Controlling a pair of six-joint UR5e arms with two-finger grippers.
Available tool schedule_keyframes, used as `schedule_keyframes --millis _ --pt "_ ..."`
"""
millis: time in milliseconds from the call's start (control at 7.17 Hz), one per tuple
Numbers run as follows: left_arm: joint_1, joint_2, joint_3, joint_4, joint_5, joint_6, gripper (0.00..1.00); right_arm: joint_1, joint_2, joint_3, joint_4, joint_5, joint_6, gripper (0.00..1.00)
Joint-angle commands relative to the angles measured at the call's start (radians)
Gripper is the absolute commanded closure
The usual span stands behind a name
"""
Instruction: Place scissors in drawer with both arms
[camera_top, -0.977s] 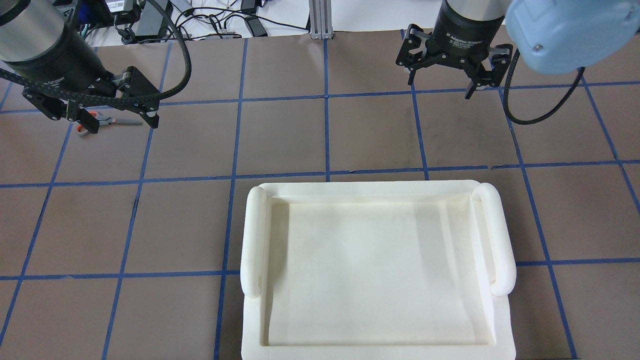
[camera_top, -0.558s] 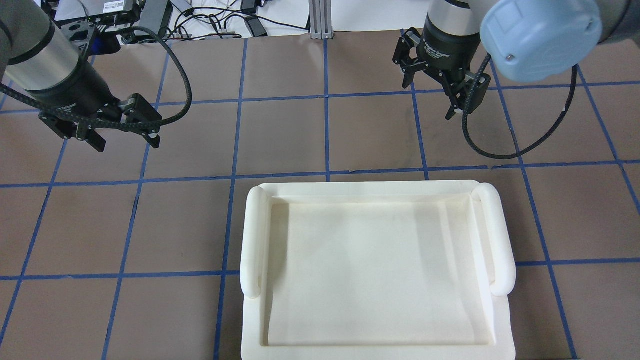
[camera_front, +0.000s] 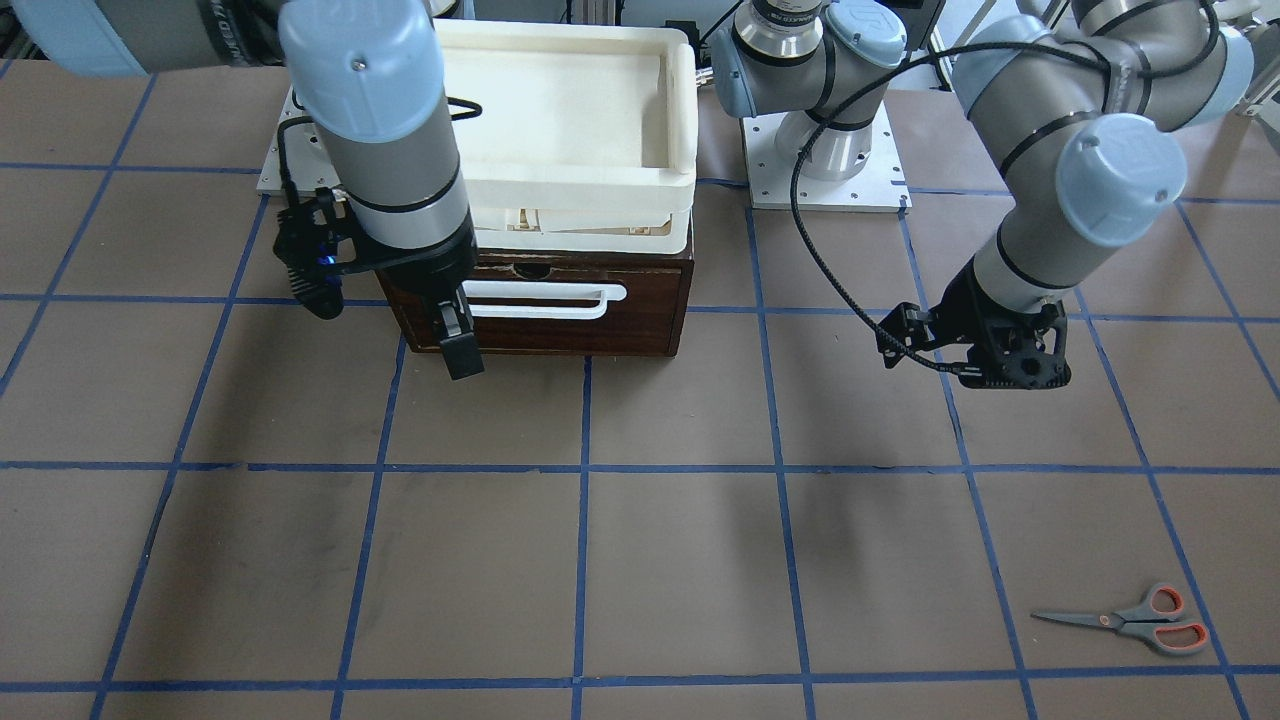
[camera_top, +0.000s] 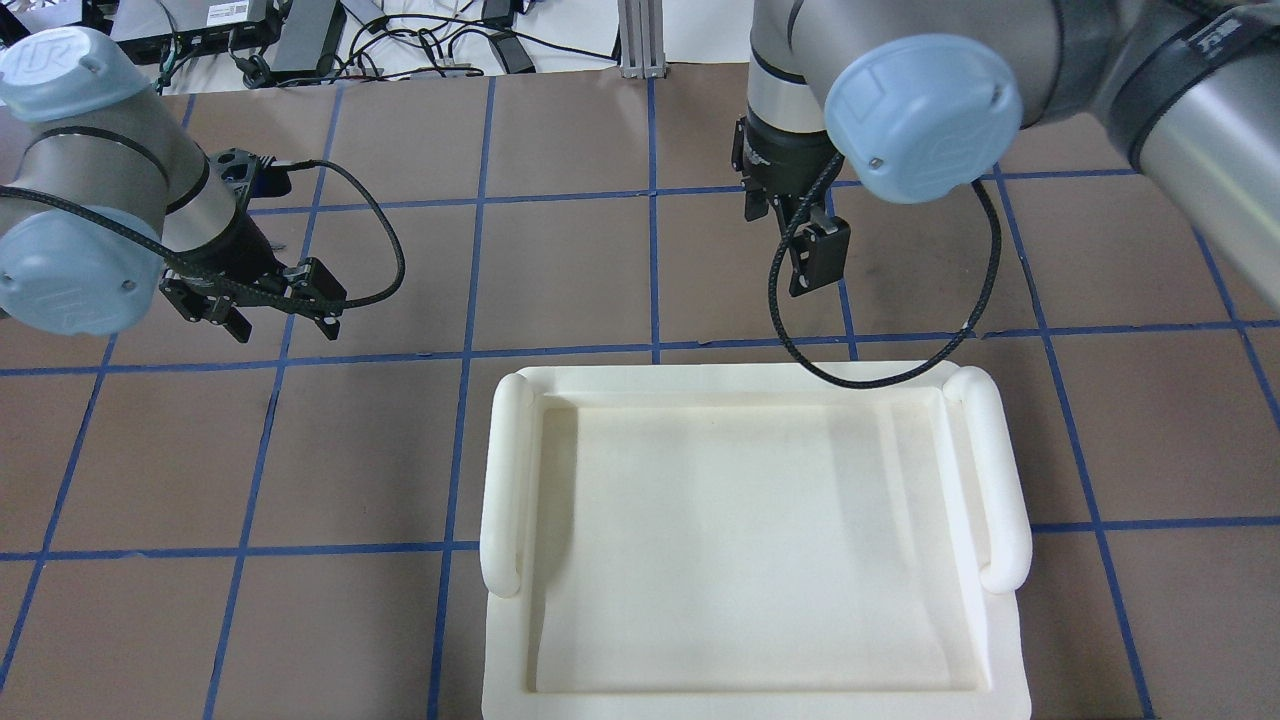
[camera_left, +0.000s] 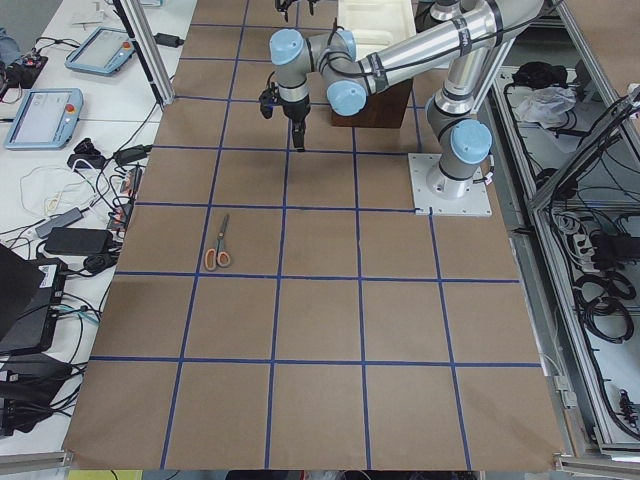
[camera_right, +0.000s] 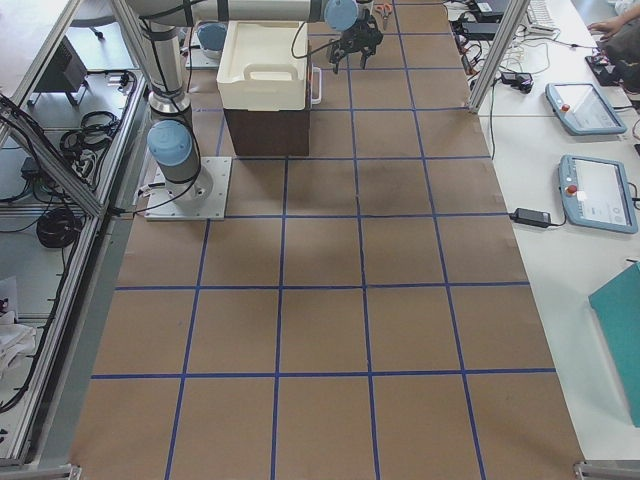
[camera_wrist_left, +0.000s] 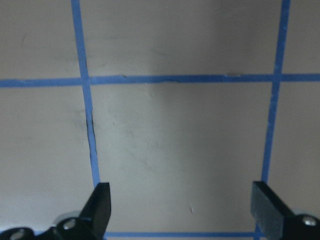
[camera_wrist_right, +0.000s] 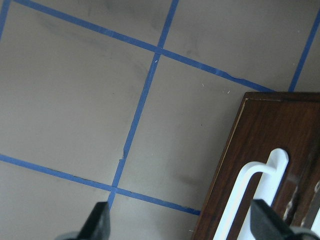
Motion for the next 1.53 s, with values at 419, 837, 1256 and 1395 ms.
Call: schedule_keyframes --millis 419,837,1256,1395 --pt "0.156 -0.307 0.126 0.295 0.016 0.79 0.0 0.064 0.12 -0.003 0.023 0.064 0.191 0.0" --pt "0.208 -0.452 0.3 0.297 -0.002 1.392 0.0 0.076 0.135 -0.003 0.083 0.073 0.239 0.0" --pt "0.256 -0.576 0.436 0.297 -0.169 1.759 0.0 0.09 0.145 0.002 0.1 0.073 0.25 0.0" --pt "0.256 -0.604 0.472 0.297 -0.168 1.827 0.0 0.09 0.146 0.003 0.115 0.072 0.25 0.0"
